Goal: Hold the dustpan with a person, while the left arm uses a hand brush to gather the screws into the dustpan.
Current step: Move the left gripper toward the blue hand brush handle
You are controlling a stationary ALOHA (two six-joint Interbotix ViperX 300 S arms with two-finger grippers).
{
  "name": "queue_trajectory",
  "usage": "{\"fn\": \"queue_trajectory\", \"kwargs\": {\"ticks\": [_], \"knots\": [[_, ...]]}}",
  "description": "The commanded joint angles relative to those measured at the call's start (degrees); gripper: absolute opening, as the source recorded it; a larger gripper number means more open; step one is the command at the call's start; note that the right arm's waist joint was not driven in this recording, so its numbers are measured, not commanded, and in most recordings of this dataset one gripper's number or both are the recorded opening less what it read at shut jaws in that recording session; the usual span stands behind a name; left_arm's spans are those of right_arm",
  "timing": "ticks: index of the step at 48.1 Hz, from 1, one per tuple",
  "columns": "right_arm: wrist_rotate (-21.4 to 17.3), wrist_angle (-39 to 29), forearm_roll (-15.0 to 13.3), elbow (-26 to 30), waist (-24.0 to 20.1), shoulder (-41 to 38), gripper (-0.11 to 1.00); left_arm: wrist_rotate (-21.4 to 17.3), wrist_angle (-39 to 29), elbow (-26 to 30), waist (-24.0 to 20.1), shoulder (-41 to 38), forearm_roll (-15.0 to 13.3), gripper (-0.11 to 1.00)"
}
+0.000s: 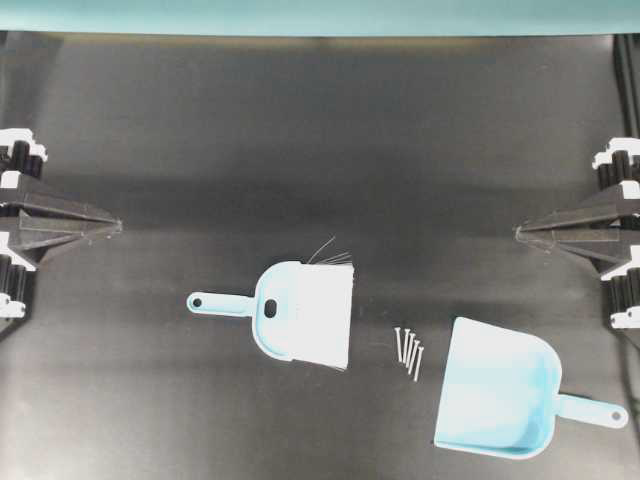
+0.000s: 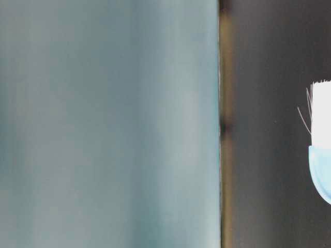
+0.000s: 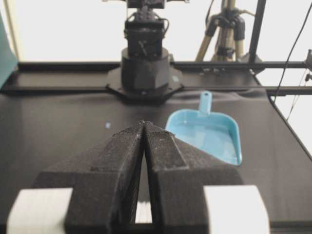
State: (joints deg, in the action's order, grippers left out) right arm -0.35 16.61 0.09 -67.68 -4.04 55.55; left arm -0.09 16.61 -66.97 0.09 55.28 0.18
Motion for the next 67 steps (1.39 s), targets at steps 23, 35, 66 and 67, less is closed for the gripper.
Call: {"fn": "queue_trajectory", "kwargs": {"ticks": [23,35,66,67], "knots": [[2.20,-27.07,0.00,2.11,0.00,14.15,0.00,2.55,-14.15,4.04,2.20,-8.17,2.46,0.00],[0.88,-39.55,0.35,0.00,0.00,18.02,0.00,2.37,-13.97,4.57,0.97,-13.97,2.46,0.00],[0.44,-41.48,0.18,-7.29,-0.09,28.04,0.00,-0.53,-7.03,7.03,0.79,-40.34,2.55,0.83],[0.44,-41.57,0.09,-7.29,0.00,28.13,0.00,-1.32,-6.77,7.29,0.70,-41.22,2.55,0.83]]}}
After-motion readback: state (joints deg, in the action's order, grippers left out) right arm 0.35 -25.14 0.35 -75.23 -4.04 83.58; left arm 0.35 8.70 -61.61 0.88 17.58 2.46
